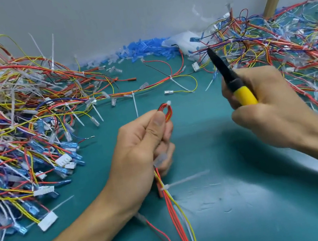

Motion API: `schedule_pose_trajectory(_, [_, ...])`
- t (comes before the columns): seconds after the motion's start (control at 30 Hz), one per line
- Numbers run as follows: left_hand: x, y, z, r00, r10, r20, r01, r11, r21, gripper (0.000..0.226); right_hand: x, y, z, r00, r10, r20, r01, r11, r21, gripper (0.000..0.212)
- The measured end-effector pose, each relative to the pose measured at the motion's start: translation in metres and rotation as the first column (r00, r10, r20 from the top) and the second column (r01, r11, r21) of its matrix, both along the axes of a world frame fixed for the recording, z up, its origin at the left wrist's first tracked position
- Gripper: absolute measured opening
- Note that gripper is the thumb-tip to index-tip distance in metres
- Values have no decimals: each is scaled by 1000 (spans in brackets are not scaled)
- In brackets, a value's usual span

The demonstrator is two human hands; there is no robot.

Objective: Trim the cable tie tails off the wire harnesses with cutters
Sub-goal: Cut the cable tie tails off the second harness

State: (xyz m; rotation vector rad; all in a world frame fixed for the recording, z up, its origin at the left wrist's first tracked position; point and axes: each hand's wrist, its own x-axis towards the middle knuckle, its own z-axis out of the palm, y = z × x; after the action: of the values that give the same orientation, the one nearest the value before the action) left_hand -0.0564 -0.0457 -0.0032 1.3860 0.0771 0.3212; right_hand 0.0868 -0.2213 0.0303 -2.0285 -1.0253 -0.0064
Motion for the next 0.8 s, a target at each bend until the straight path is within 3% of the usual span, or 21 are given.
schedule_pose_trajectory(0.13, [7,7,5,995,-33,-94,10,972,-233,31,-3,-1,-2,994,103,19,-101,989,-109,17])
schedule_pose_trajectory(0.33, [12,8,7,993,-41,-114,2,947,-321,26,-15,-1,-1,896,416,155,-380,899,-218,21])
schedule_pose_trajectory(0.53, [9,12,10,995,-3,-99,-21,970,-242,25,-17,-1,-3,867,457,200,-348,841,-414,7])
schedule_pose_trajectory(0.63, [8,11,9,999,16,-43,-24,984,-179,25,-12,-4,0,880,421,221,-288,842,-457,19])
schedule_pose_trajectory(0.8, [8,11,8,986,138,98,-151,979,134,26,-11,-3,1,885,396,244,-262,859,-441,15])
